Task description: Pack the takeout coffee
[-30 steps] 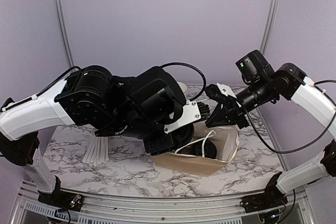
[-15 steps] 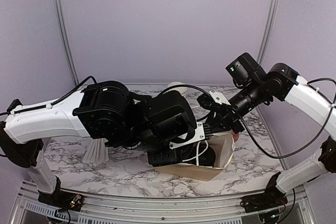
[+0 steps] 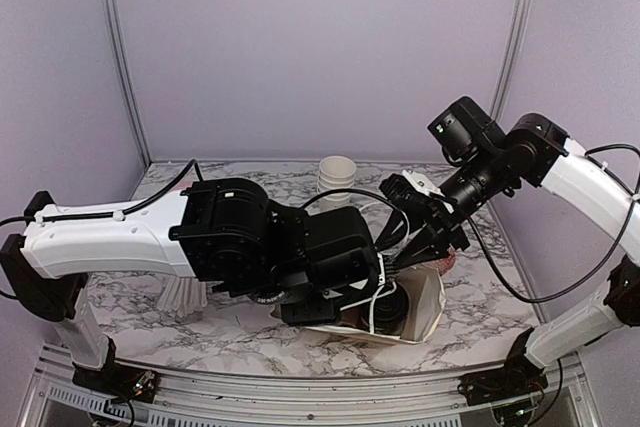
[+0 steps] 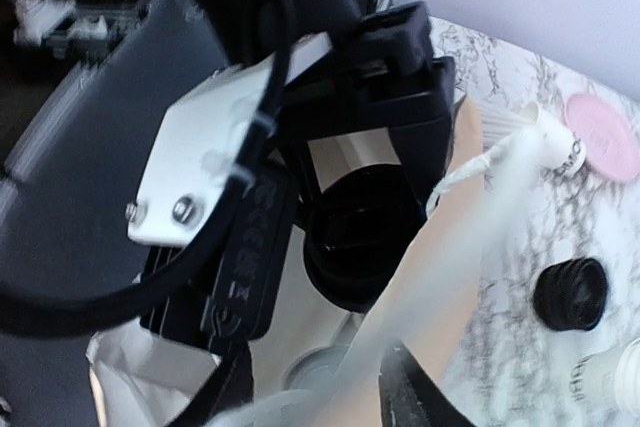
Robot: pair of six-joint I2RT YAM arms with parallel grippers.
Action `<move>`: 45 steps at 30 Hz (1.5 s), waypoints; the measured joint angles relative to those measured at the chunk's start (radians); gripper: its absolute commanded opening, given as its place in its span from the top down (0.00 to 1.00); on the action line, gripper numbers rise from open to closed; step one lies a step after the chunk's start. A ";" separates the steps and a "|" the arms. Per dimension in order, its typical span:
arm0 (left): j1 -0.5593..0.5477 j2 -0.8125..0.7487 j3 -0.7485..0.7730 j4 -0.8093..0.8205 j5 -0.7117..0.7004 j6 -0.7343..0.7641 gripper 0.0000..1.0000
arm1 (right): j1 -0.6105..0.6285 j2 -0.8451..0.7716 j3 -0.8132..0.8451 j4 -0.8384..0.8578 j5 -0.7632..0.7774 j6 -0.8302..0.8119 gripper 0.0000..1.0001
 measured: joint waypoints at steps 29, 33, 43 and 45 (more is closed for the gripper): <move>-0.122 0.024 -0.151 0.044 -0.128 -0.045 0.52 | -0.326 0.204 -0.131 0.241 -0.014 0.140 0.36; -0.131 -0.027 -0.274 0.124 -0.133 -0.042 0.52 | -0.326 0.220 -0.154 0.276 -0.004 0.161 0.36; -0.132 -0.172 -0.409 0.317 -0.142 0.023 0.51 | -0.326 0.326 -0.163 0.371 0.084 0.200 0.39; -0.132 -0.172 -0.420 0.343 -0.142 0.039 0.51 | -0.326 0.376 -0.163 0.391 0.110 0.212 0.39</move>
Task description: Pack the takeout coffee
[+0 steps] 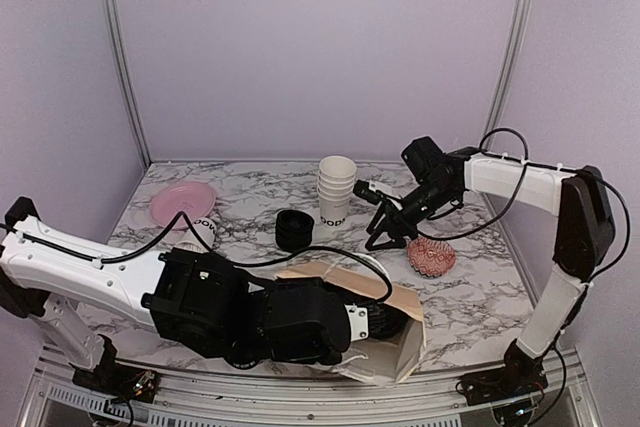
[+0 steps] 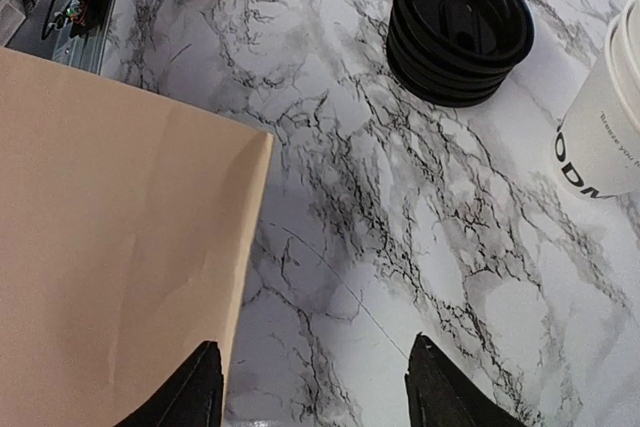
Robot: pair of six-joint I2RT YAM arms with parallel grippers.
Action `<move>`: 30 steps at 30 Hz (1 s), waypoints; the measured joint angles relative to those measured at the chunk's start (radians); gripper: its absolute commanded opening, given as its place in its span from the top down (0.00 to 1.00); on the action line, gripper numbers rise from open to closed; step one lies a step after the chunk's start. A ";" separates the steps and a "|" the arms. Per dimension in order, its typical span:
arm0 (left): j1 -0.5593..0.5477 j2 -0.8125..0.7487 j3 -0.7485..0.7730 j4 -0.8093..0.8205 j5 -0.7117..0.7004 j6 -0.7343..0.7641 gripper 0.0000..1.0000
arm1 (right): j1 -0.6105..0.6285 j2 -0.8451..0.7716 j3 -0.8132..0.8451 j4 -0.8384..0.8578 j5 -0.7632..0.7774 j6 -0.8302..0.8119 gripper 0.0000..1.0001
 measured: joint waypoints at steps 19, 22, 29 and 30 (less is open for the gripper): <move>0.004 0.000 -0.140 0.165 -0.063 0.107 0.51 | 0.038 0.262 0.026 0.046 -0.036 0.040 0.42; 0.005 -0.003 -0.172 0.208 -0.074 0.134 0.51 | 0.055 0.265 0.026 0.037 -0.062 0.034 0.42; 0.015 -0.003 -0.208 0.267 -0.091 0.182 0.51 | 0.064 0.275 0.026 0.011 -0.109 0.020 0.43; 0.016 -0.003 -0.209 0.272 -0.093 0.186 0.51 | 0.064 0.276 0.026 0.007 -0.114 0.018 0.43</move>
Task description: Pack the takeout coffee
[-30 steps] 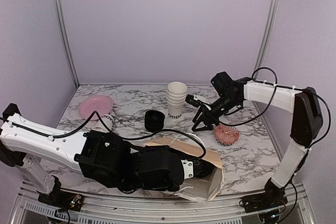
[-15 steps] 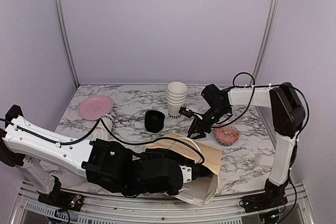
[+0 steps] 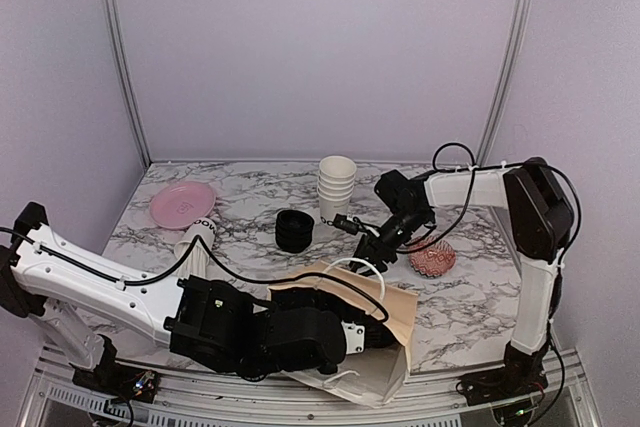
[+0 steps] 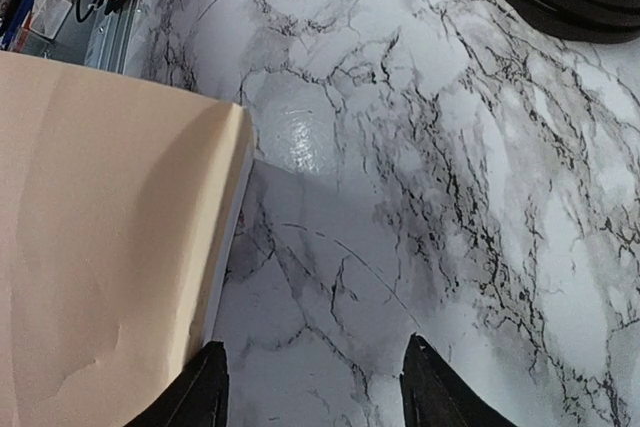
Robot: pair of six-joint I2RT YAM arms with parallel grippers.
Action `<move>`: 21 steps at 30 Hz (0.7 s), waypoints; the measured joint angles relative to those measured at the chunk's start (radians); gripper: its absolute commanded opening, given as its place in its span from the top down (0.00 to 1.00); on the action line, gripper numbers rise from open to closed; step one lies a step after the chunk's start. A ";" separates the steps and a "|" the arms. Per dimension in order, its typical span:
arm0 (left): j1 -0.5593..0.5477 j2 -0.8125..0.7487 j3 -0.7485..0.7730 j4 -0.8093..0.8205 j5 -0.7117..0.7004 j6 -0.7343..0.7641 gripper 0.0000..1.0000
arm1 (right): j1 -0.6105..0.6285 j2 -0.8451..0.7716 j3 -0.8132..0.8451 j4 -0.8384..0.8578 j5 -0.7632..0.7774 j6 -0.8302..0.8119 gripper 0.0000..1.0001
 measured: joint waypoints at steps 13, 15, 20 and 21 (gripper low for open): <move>0.012 0.000 -0.028 0.034 0.028 0.027 0.52 | 0.011 0.013 0.000 -0.032 -0.025 -0.030 0.43; 0.014 0.000 -0.036 0.035 0.036 0.031 0.52 | 0.011 0.016 0.000 -0.035 -0.030 -0.031 0.43; 0.015 0.001 -0.039 0.035 0.044 0.048 0.52 | 0.016 0.026 0.000 -0.043 -0.039 -0.044 0.44; 0.016 0.001 -0.039 0.035 0.045 0.049 0.52 | 0.017 0.028 0.001 -0.045 -0.040 -0.046 0.44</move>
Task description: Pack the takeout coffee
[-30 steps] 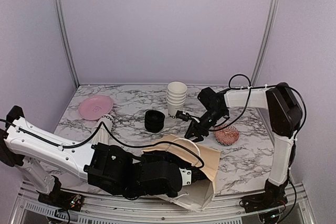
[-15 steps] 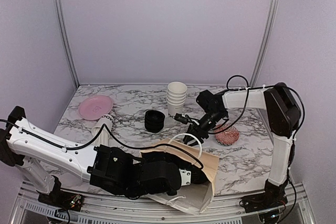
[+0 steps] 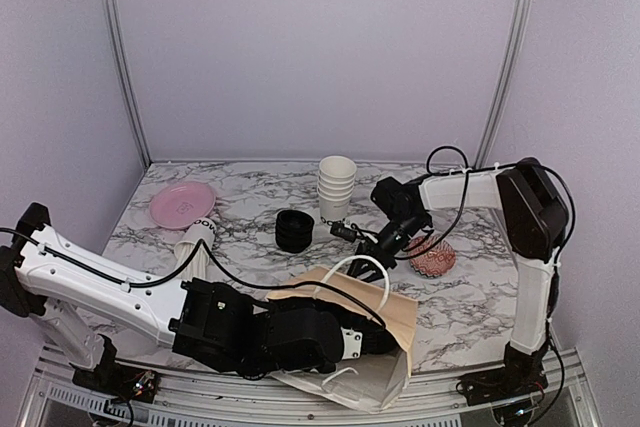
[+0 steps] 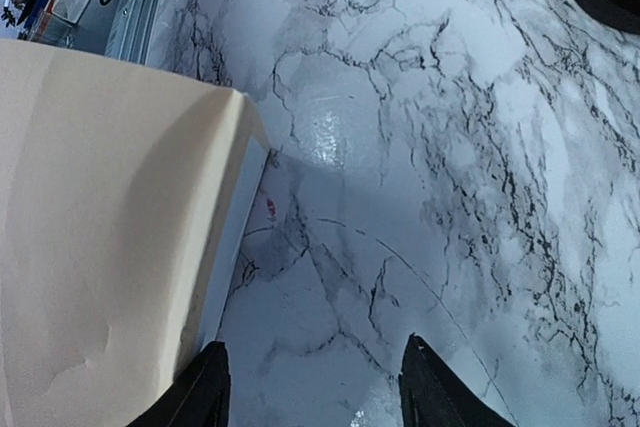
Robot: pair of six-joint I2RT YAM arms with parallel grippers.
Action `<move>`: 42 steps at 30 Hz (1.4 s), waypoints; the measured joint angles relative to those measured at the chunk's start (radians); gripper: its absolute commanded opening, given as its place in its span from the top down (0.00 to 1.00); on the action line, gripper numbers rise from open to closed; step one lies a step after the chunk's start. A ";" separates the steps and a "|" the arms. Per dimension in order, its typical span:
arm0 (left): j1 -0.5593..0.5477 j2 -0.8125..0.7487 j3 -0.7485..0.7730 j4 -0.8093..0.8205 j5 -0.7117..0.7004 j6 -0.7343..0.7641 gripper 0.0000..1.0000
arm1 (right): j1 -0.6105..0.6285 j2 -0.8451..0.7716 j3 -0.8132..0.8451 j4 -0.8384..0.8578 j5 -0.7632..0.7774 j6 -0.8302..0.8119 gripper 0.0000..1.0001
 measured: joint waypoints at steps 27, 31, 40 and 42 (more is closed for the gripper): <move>0.046 0.024 0.058 -0.097 0.146 -0.034 0.52 | 0.033 0.064 0.059 -0.094 0.016 -0.058 0.25; 0.069 0.048 0.113 -0.146 0.187 -0.054 0.52 | -0.034 0.046 0.134 -0.112 0.050 -0.042 0.25; 0.129 0.127 0.278 -0.289 0.328 -0.103 0.52 | -0.193 -0.155 0.227 -0.204 0.089 -0.091 0.24; 0.140 0.147 0.313 -0.314 0.354 -0.111 0.52 | -0.193 -0.193 0.227 -0.232 0.089 -0.109 0.24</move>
